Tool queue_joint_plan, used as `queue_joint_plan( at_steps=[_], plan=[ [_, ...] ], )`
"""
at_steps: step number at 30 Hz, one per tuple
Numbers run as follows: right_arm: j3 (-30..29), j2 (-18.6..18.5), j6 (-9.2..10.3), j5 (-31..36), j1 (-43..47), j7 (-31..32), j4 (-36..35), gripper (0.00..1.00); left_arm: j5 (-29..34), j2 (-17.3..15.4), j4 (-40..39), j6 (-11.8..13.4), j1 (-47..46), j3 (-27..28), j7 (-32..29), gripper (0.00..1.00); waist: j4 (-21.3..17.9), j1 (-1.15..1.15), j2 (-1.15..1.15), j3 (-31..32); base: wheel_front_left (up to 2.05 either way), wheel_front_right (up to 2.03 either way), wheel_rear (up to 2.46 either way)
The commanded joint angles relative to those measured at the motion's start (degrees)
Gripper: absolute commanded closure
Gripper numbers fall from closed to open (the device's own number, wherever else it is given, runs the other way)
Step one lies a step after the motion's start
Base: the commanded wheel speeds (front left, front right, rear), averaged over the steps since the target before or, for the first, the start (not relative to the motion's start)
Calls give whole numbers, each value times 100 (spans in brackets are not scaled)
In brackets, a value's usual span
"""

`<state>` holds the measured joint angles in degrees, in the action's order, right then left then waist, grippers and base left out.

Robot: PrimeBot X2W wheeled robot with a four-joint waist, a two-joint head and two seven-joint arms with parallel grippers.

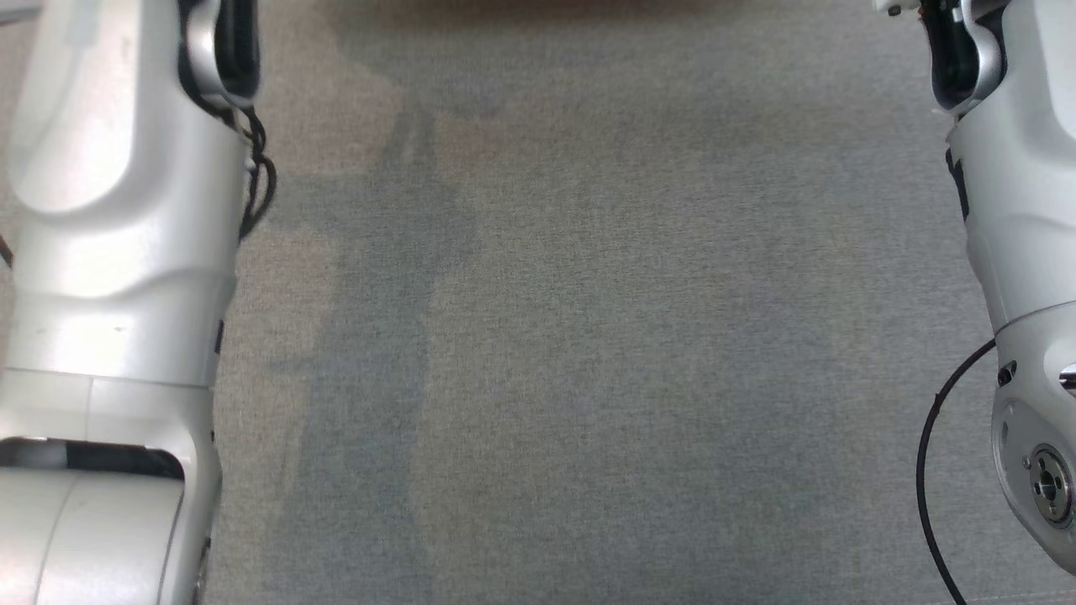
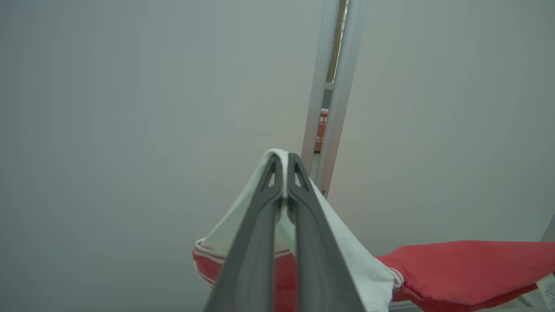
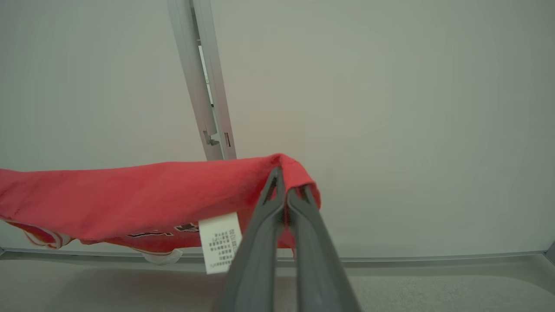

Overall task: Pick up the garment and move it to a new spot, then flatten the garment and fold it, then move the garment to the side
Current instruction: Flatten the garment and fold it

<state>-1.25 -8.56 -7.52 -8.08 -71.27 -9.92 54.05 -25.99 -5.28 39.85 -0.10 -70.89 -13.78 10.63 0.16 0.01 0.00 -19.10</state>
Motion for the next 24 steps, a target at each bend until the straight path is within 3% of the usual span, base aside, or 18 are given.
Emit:
queue_joint_plan(
  at_steps=[1,5,9,17,24],
  plan=[
    [-19,-65,8,29,-26,-132,214,100,-91,33,149,-23,166,10,97,100,518,-1,0,-907,0,0,0],
    [-54,-2,8,-100,153,-377,821,100,-291,152,584,-72,585,42,304,100,571,-1,0,-1235,0,0,0],
    [23,16,8,-405,313,-502,984,100,-471,190,636,-196,948,137,430,100,546,-1,0,-1279,0,0,0],
    [405,-7,8,-1477,913,-530,429,100,-548,195,-71,-370,1946,512,461,100,373,-1,0,-993,0,0,0],
    [556,-111,8,-2298,2081,-527,-753,100,-455,206,-955,-416,3226,826,463,100,304,-1,0,-518,0,0,0]
  ],
)
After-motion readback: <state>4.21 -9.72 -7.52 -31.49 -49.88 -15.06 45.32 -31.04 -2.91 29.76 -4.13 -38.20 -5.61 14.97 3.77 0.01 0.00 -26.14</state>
